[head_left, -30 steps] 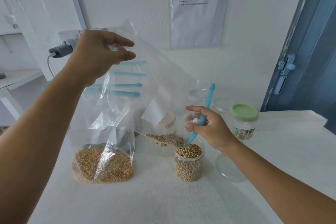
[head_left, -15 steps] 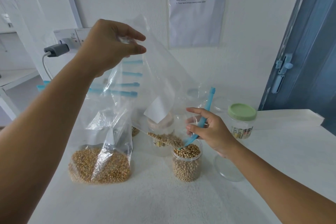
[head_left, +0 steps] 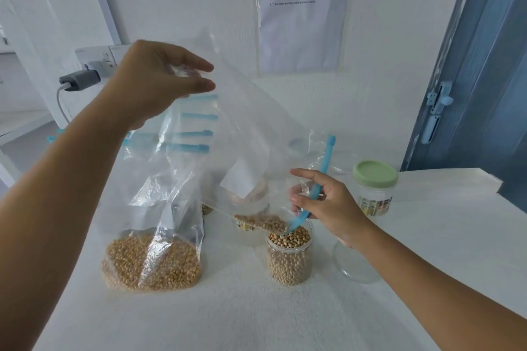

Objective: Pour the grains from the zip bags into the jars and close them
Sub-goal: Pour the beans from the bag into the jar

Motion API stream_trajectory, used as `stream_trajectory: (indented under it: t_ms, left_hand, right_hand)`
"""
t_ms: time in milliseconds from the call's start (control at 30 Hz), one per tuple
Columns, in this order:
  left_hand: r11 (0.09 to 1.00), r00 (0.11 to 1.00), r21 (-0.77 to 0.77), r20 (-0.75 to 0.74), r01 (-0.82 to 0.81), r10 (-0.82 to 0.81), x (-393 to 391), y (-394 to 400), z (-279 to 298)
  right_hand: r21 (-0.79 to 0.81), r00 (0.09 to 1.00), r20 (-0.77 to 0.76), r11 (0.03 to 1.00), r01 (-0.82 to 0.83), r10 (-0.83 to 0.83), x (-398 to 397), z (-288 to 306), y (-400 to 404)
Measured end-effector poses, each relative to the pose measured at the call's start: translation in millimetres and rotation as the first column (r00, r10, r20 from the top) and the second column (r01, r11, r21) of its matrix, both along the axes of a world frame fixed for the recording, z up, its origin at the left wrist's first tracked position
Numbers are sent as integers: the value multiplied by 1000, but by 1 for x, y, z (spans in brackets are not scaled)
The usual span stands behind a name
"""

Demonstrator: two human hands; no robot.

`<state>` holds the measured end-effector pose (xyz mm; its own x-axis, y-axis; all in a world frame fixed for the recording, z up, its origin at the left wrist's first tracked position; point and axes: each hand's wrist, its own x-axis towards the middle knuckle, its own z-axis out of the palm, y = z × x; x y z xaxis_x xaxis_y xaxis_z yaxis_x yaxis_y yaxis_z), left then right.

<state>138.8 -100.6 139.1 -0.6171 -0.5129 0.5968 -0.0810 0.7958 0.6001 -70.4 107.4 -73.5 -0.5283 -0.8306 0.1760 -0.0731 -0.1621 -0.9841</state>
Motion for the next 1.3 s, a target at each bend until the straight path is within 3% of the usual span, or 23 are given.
stream_trajectory:
  t_ms: [1000,1100,1300]
  left_hand:
    - [998,994,-70,105,-2,10,-21,21,5]
    - [995,981,-97,193,36,-17,-16,28,8]
    - [977,893,-36,414,210,-177,5,34,11]
  right_hand:
    - [23,999,22,999,34,-35,2,-11,5]
    - [50,1000,6,999,-16,16,5,-13,5]
    - [31,999,11,999,36,-36,0,-14,6]
